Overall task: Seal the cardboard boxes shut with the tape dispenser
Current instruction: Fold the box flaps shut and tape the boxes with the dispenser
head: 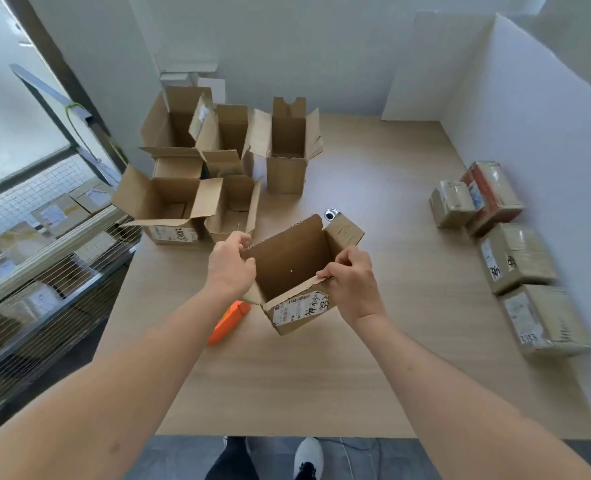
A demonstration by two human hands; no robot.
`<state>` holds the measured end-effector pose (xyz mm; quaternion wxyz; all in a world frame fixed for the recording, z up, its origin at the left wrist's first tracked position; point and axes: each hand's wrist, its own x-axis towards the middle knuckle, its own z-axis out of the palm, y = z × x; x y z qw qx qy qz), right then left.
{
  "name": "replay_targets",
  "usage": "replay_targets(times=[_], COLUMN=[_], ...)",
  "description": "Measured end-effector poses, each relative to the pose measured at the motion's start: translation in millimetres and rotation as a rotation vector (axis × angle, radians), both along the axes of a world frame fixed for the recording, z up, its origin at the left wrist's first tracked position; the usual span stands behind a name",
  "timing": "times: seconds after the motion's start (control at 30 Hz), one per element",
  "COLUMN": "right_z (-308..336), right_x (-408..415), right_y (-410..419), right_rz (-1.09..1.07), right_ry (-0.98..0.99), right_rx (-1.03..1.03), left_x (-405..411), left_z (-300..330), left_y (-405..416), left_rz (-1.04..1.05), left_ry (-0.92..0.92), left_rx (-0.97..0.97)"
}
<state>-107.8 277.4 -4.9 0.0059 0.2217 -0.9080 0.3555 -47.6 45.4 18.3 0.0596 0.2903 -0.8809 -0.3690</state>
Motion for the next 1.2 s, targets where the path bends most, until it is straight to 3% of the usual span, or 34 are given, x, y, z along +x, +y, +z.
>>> replay_targets(times=[0.07, 0.2, 0.27, 0.37, 0.5, 0.57, 0.67, 0.73, 0.8, 0.87, 1.1, 1.2], right_z=[-9, -30, -37, -44, -47, -48, -48, -52, -53, -53, -49, -48], right_x=[-7, -4, -2, -2, -1, 3, 9, 8, 7, 8, 17, 23], right_y=[12, 22, 21, 16, 15, 17, 16, 19, 19, 18, 5, -1], right_rz=[-0.045, -0.092, -0.116, -0.118, 0.065, 0.108, -0.085, -0.256, -0.360, -0.369, -0.206, -0.045], right_ry=[0.028, 0.026, -0.002, -0.055, -0.174, -0.166, -0.075, -0.070, -0.207, -0.353, -0.235, -0.307], right_rx=[-0.014, 0.086, 0.134, 0.156, 0.161, 0.179, 0.175, 0.287, 0.421, 0.368, 0.107, 0.177], left_x=[-9, -14, -13, -10, -6, -3, 5, 14, 21, 25, 28, 24], left_z=[-7, -28, -42, -53, -56, -63, -67, -69, -73, -75, -72, -71], left_y=[14, 26, 24, 23, 13, 2, -4, -3, -3, -1, 14, 16], left_rz=[0.020, 0.159, 0.149, 0.173, 0.024, -0.040, -0.109, -0.158, -0.198, -0.256, -0.456, -0.517], left_ry=[-0.060, -0.433, -0.456, -0.343, -0.236, -0.226, -0.210, -0.171, -0.115, -0.077, -0.356, -0.472], left_rx=[0.052, 0.176, 0.317, 0.414, 0.088, 0.035, -0.012, -0.015, -0.003, -0.016, -0.019, -0.103])
